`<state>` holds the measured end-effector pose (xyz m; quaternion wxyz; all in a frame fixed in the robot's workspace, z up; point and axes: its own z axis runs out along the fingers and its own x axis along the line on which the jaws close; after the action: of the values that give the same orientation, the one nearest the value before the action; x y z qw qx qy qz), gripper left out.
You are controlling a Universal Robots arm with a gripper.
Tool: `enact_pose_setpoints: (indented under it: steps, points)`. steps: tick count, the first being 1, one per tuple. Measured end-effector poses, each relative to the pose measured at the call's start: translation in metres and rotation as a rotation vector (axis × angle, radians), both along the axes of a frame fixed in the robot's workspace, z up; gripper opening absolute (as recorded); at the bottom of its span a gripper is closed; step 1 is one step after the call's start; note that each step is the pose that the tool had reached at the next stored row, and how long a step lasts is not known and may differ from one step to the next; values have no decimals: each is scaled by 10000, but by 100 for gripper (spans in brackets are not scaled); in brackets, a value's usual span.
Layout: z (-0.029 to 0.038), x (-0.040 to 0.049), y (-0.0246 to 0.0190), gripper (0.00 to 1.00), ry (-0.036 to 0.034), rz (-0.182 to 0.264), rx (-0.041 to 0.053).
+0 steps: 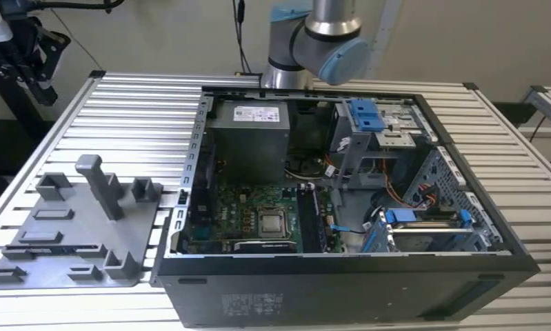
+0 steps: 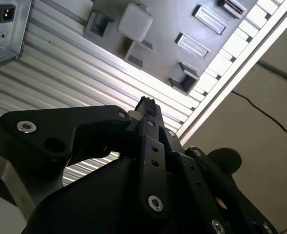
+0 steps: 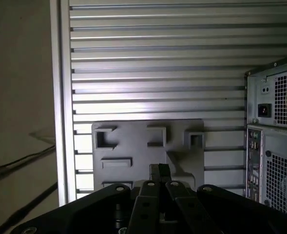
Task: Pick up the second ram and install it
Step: 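Reach for the second ram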
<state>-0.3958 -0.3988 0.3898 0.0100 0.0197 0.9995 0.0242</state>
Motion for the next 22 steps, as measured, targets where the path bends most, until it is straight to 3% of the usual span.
enact_pose_setpoints:
  steps: [5,14,22]
  points:
    - [-1,-111,0,11,0,8,0]
    - [-1,-130,-4,11,0,12,0]
    - [-4,-129,-95,11,0,12,0]
